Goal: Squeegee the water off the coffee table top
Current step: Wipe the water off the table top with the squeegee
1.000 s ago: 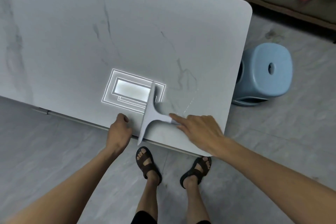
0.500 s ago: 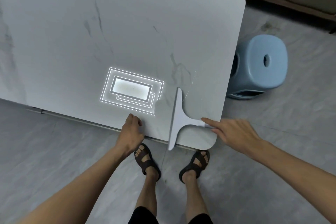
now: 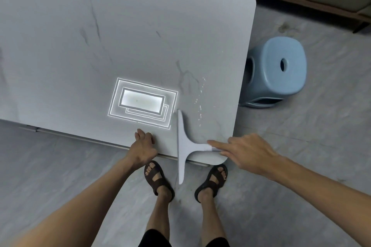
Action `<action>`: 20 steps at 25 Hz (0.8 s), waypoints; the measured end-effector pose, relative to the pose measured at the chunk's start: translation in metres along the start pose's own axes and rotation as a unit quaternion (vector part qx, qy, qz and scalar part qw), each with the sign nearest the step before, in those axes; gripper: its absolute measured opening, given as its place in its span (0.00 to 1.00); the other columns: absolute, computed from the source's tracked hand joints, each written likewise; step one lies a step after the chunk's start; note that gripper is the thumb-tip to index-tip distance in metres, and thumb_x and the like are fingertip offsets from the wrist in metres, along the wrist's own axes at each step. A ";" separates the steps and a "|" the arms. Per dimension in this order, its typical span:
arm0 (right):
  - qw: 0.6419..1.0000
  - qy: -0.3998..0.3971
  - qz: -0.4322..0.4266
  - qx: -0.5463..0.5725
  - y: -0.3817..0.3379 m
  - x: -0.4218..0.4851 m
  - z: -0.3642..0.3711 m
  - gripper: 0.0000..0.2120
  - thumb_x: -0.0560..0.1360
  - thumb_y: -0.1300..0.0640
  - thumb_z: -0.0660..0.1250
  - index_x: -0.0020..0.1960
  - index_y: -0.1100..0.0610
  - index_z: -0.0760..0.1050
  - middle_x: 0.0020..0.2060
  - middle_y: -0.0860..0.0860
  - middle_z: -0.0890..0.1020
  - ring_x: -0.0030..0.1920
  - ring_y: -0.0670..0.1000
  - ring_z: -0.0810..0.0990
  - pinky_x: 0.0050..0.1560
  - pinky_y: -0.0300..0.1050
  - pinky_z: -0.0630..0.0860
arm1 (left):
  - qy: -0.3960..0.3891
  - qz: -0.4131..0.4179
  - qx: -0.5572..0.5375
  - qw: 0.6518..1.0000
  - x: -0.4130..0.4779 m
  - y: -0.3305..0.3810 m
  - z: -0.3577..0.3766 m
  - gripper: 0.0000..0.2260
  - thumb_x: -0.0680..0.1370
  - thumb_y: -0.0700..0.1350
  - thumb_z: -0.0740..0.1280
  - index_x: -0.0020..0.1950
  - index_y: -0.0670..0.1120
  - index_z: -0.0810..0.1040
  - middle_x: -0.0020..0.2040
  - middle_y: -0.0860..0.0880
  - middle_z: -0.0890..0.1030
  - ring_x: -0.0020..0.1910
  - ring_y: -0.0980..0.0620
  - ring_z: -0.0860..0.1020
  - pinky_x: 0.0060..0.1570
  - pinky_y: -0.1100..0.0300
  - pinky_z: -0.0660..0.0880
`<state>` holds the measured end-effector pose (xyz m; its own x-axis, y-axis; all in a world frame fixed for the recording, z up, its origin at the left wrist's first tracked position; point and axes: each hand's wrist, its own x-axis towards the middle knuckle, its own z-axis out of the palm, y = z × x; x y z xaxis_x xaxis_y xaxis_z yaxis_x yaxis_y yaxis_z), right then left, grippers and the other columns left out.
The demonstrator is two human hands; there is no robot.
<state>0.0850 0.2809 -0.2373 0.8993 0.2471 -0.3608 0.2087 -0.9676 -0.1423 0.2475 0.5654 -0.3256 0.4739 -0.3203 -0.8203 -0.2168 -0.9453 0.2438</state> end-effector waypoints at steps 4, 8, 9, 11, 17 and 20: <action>0.998 -0.062 -0.022 0.012 -0.009 0.030 0.014 0.22 0.82 0.43 0.48 0.75 0.38 0.51 0.39 0.50 0.77 0.33 0.54 0.77 0.28 0.45 0.61 | 0.004 -0.001 0.010 1.000 0.000 0.001 -0.001 0.18 0.70 0.39 0.64 0.59 0.41 0.68 0.70 0.34 0.59 0.65 0.33 0.68 0.46 0.55 0.68; 0.998 -0.046 0.042 -0.005 0.027 0.001 0.010 0.21 0.81 0.42 0.51 0.73 0.35 0.56 0.37 0.48 0.78 0.31 0.52 0.76 0.25 0.42 0.55 | 0.014 -0.023 -0.001 1.000 -0.004 0.010 -0.002 0.17 0.71 0.38 0.63 0.60 0.40 0.67 0.70 0.34 0.60 0.65 0.33 0.67 0.47 0.53 0.70; 0.997 -0.038 0.064 -0.006 0.035 -0.011 0.009 0.20 0.80 0.42 0.53 0.72 0.35 0.59 0.35 0.47 0.78 0.29 0.51 0.75 0.24 0.41 0.55 | 0.025 -0.028 -0.010 0.999 -0.005 0.014 -0.002 0.16 0.72 0.37 0.62 0.60 0.39 0.67 0.69 0.33 0.62 0.64 0.34 0.68 0.48 0.51 0.71; 0.994 -0.041 0.104 0.007 0.047 -0.033 0.005 0.21 0.79 0.43 0.55 0.71 0.35 0.62 0.35 0.46 0.80 0.30 0.49 0.76 0.24 0.42 0.60 | 0.067 -0.040 -0.027 0.997 -0.006 0.026 -0.005 0.15 0.73 0.35 0.61 0.59 0.38 0.68 0.63 0.35 0.67 0.58 0.37 0.72 0.50 0.49 0.74; 0.940 0.047 0.280 0.191 0.104 -0.006 -0.046 0.22 0.80 0.45 0.54 0.74 0.40 0.61 0.42 0.51 0.82 0.38 0.54 0.78 0.37 0.51 0.76 | 0.153 0.062 -0.081 0.983 0.009 0.087 -0.018 0.08 0.71 0.31 0.60 0.47 0.41 0.69 0.53 0.41 0.71 0.45 0.44 0.70 0.43 0.56 0.66; 0.889 0.100 0.340 0.291 0.150 0.063 -0.071 0.18 0.81 0.48 0.51 0.71 0.45 0.64 0.44 0.56 0.80 0.44 0.61 0.76 0.43 0.52 0.71 | 0.155 0.081 -0.043 0.984 0.032 0.107 -0.020 0.08 0.71 0.32 0.60 0.48 0.40 0.70 0.54 0.39 0.71 0.52 0.40 0.71 0.48 0.55 0.68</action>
<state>0.2001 0.1472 -0.2159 0.8035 -0.4552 -0.3837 -0.5914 -0.6844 -0.4264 0.2564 0.4524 -0.3154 0.6795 -0.4584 -0.5728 -0.2437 -0.8775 0.4131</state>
